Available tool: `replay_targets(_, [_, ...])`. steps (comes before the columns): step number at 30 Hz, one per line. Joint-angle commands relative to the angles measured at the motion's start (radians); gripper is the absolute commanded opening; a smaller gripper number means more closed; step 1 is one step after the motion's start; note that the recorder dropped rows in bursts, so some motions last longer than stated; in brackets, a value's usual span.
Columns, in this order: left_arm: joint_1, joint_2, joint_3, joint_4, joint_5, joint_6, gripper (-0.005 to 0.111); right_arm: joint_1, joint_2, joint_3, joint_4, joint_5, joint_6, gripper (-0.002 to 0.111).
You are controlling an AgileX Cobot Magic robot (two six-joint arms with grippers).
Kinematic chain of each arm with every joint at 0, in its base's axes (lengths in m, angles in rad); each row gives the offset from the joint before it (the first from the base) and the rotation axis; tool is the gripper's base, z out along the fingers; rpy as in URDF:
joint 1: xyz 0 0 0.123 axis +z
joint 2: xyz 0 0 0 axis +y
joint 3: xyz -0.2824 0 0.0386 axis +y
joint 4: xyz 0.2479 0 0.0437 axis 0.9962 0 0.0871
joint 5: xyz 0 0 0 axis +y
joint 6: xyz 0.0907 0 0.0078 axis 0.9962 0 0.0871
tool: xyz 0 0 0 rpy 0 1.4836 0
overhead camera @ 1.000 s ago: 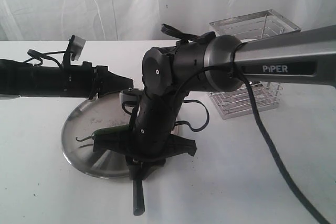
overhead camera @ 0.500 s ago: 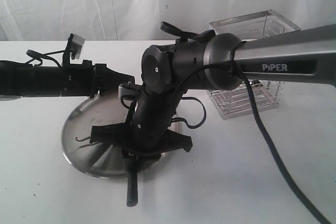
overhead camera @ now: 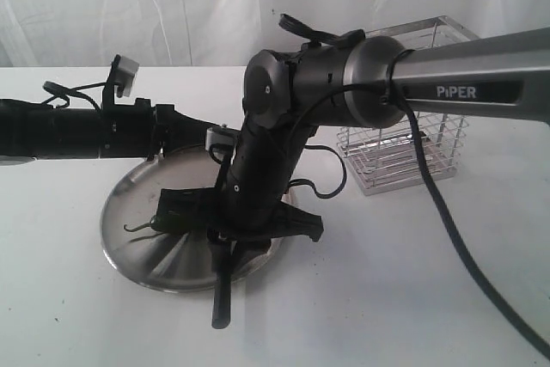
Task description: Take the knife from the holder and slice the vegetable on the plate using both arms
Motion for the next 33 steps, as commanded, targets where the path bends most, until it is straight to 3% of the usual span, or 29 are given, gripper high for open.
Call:
replay_targets(1, [0.000,0.002,0.007,-0.013,0.021,0.001,0.000,-0.004,-0.002,-0.004,0.008,-0.011,0.003,0.000])
replay_targets(26, [0.000,0.047,0.007,-0.047,0.053,0.009,0.000,-0.002,0.021,-0.004,0.006,-0.025,-0.046,0.000])
replay_targets(33, [-0.027,0.047,0.007,-0.043,0.039,0.009,0.000,-0.002,0.027,-0.004,0.006,-0.012,-0.058,0.000])
